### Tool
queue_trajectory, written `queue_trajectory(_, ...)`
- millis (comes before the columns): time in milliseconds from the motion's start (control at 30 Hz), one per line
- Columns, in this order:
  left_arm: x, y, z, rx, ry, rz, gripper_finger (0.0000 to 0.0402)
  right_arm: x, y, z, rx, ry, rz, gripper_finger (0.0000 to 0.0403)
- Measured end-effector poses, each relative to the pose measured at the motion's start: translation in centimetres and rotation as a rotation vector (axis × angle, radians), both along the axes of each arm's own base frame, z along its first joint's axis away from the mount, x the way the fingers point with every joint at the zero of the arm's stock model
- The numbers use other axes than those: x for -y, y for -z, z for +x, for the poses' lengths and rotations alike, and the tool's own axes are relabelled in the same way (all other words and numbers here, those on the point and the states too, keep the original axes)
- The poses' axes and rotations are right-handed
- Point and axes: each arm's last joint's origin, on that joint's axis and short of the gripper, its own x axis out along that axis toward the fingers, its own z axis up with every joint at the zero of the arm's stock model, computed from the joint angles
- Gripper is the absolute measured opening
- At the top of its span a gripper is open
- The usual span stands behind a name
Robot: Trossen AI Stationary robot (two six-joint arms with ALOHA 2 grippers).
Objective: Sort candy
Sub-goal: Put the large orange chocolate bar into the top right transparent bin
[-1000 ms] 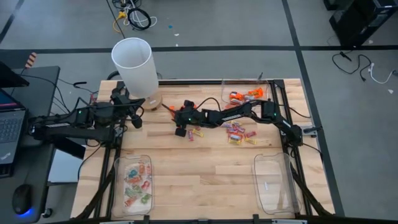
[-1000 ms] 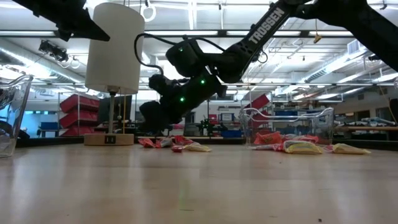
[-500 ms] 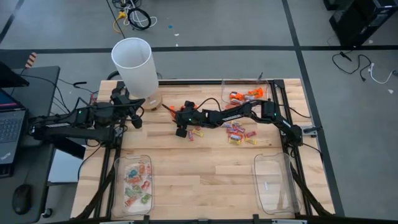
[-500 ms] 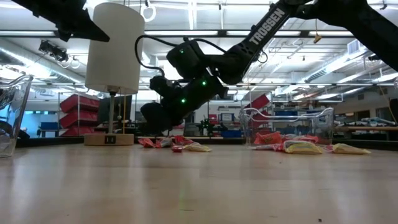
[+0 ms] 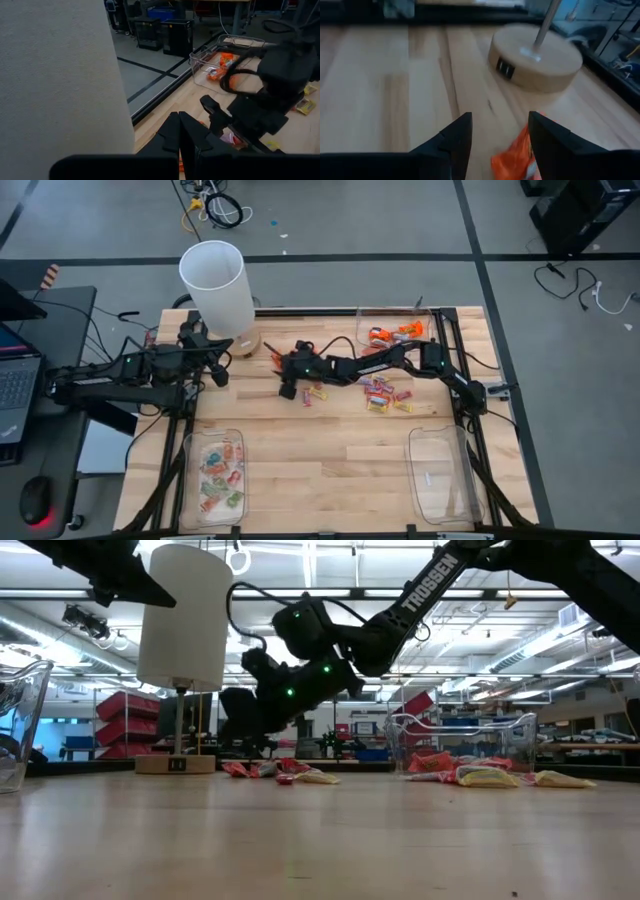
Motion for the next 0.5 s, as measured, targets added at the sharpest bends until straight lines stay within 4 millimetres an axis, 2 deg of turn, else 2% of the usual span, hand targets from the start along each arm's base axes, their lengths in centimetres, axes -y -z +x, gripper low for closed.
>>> queue_trajectory(300, 0.00, 0.00, 0.00, 0.000, 0.000, 0.000, 0.0000, 0.02, -0.05, 0.01, 0.036, 0.040, 0.085, 0.0179)
queue_trajectory(500, 0.00, 0.00, 0.01, 0.000, 0.000, 0.000, 0.0000, -0.24, 0.16, -0.08, 0.048, 0.131, 0.156, 0.0179)
